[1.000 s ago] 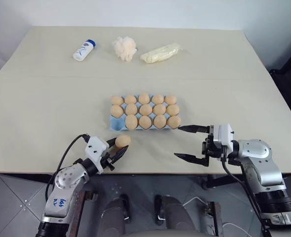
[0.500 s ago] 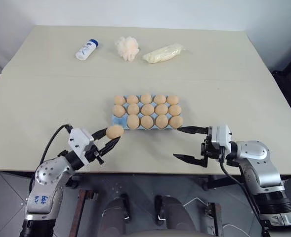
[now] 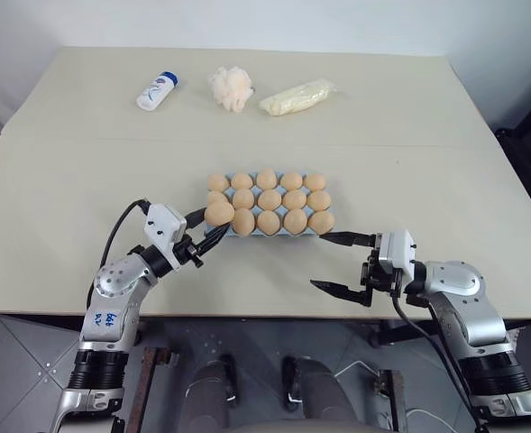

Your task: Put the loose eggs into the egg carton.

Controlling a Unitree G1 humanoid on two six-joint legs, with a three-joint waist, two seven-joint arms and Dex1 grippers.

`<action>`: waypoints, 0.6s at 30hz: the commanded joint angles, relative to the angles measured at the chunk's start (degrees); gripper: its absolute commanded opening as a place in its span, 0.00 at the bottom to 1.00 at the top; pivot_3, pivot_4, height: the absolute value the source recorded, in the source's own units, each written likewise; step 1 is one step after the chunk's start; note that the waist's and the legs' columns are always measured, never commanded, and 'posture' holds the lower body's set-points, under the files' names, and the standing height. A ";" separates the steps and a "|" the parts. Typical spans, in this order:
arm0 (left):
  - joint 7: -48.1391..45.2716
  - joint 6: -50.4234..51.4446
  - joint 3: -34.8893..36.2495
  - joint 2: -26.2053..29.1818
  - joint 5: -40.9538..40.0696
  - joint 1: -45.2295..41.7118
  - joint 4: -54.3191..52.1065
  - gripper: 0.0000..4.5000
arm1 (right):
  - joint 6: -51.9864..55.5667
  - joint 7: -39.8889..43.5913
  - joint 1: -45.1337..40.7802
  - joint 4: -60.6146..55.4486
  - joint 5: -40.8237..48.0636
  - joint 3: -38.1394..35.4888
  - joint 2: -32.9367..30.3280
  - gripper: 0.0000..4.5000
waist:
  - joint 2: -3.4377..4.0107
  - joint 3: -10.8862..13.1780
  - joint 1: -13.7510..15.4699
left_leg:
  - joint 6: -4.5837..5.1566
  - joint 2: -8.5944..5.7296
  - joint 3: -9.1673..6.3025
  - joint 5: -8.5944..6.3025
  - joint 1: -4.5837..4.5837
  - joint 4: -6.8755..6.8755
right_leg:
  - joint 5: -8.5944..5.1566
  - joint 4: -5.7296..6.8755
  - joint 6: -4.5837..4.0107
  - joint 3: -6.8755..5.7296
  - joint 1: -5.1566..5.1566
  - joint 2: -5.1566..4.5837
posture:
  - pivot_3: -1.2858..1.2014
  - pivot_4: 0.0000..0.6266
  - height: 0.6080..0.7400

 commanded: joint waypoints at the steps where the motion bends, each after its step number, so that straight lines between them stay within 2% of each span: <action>1: -0.44 -1.50 1.99 0.79 -0.88 1.38 -2.62 0.79 | -0.08 -0.77 1.41 -3.68 0.89 -0.75 0.20 1.00 | 0.00 0.00 0.09 | 0.00 0.00 0.00 0.00 0.00 0.00 | 0.00 0.00 0.00 0.00 0.00 0.00 | 0.52 0.24 1.00; 2: -1.63 -0.86 2.95 2.09 -1.91 2.63 -3.89 0.85 | 0.02 -0.86 1.71 -3.90 1.01 -0.81 0.08 1.00 | 0.00 0.00 0.07 | 0.00 0.01 0.00 0.00 0.01 0.00 | -0.01 0.00 -0.01 -0.01 0.00 0.01 | 0.52 0.24 1.00; 6: -5.96 0.81 6.41 7.41 -4.30 6.34 -5.62 0.85 | 0.18 -0.95 2.12 -3.65 1.21 -1.51 -0.51 1.00 | 0.00 0.00 -0.28 | 0.00 0.04 0.01 0.00 0.01 -0.01 | -0.01 0.01 -0.02 0.01 -0.02 0.03 | 0.52 0.24 1.00; 8: -10.25 -0.04 9.78 12.72 -4.57 9.13 -3.82 0.85 | 0.02 -0.75 2.17 -2.68 1.27 -2.55 -1.29 1.00 | 0.00 0.00 -0.58 | -0.01 0.04 0.01 0.00 0.02 -0.01 | -0.02 0.03 -0.03 0.00 -0.03 0.02 | 0.52 0.24 1.00; 12: -16.54 -1.45 12.82 17.93 -6.03 11.70 0.59 0.85 | -0.67 -0.50 2.32 -1.13 1.27 -3.84 -1.89 1.00 | 0.02 -0.01 -0.64 | -0.04 0.03 0.03 -0.02 0.01 -0.12 | -0.19 -0.08 -0.40 0.06 -0.10 -0.01 | 0.52 0.24 1.00; 13: -17.56 -2.20 13.10 18.72 -5.66 11.98 1.51 0.85 | -0.98 -0.35 2.36 -0.65 1.15 -4.12 -1.89 1.00 | 0.02 -0.01 -0.58 | -0.04 0.03 0.03 -0.03 0.01 -0.17 | -0.20 -0.14 -0.46 0.07 -0.10 -0.02 | 0.52 0.24 1.00; 15: -18.37 -4.31 13.53 18.92 -5.34 11.73 2.65 0.99 | -1.55 -0.22 2.25 0.22 0.90 -4.46 -1.77 1.00 | 0.02 -0.01 -0.48 | -0.04 0.00 0.05 -0.03 0.00 -0.27 | -0.45 -0.28 -0.91 0.07 -0.11 -0.06 | 0.52 0.24 1.00; 18: -19.11 -6.11 13.20 18.76 -4.87 11.82 3.06 0.99 | -2.22 -0.42 1.52 1.31 0.74 -4.69 -1.54 1.00 | 0.01 -0.01 -0.51 | -0.04 -0.08 0.12 -0.03 -0.05 -0.47 | -0.44 -0.40 -0.90 0.10 -0.14 -0.15 | 0.52 0.24 1.00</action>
